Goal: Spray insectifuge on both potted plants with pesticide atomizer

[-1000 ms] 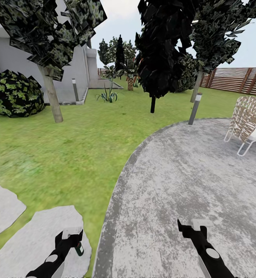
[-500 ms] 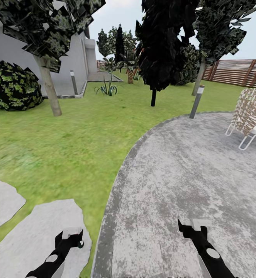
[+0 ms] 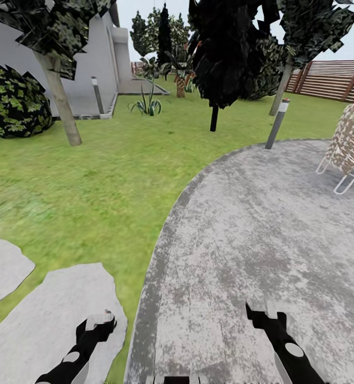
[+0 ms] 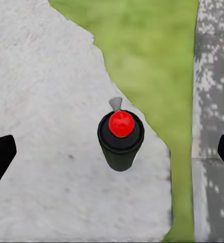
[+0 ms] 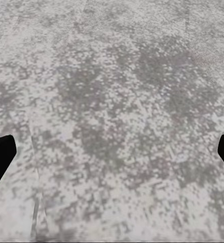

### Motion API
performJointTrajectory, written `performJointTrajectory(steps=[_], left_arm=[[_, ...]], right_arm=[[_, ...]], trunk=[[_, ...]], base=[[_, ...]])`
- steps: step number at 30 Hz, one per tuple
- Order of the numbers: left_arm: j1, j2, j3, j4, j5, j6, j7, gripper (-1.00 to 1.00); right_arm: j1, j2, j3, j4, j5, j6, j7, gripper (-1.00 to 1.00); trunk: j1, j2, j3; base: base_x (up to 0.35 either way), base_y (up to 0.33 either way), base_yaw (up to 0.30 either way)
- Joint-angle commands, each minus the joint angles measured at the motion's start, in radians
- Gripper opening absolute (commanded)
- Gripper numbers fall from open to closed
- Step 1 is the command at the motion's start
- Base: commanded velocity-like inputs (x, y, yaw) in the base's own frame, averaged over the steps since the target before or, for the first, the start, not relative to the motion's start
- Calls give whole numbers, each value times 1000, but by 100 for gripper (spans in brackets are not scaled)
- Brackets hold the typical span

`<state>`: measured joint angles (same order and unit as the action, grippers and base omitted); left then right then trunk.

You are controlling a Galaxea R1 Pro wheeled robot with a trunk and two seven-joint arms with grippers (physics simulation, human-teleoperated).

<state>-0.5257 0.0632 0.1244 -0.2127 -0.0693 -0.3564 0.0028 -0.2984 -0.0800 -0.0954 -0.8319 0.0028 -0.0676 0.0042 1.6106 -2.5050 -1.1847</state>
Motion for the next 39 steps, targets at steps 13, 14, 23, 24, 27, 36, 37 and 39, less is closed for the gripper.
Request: performJointTrajectory(steps=[13, 14, 23, 24, 27, 36, 37, 39], left_arm=[[0, 1, 6, 1, -7, -5, 0, 100], [0, 1, 6, 1, -7, -5, 0, 100], [0, 1, 6, 1, -7, -6, 0, 100], [0, 1, 6, 1, -7, -6, 0, 100], [0, 1, 6, 1, -7, -6, 0, 100], [0, 1, 6, 1, -7, -6, 0, 100], [0, 1, 6, 1, -7, -6, 0, 100], [0, 1, 6, 1, -7, -6, 0, 100]], right_arm=[[0, -1, 0, 1, 1, -7, -3, 100], [0, -1, 0, 2, 2, -7, -3, 100], [0, -3, 0, 2, 1, -9, -3, 100], [0, -3, 0, 2, 1, -8, -3, 100], [0, -3, 0, 2, 1, -9, -3, 100], [0, -3, 0, 2, 0, -8, -2, 100], [0, -3, 0, 2, 0, -8, -2, 100], [0, -3, 0, 2, 0, -8, -2, 100]], trunk=[[6, -3, -58], [6, -4, -62], [10, -6, -97], [11, -6, -101], [12, -7, -113], [16, -9, -147], [16, -9, -151], [17, -9, -159]], base=[[0, 0, 0], [0, 0, 0], [0, 0, 0], [0, 0, 0], [0, 0, 0], [0, 0, 0], [0, 0, 0], [0, 0, 0]])
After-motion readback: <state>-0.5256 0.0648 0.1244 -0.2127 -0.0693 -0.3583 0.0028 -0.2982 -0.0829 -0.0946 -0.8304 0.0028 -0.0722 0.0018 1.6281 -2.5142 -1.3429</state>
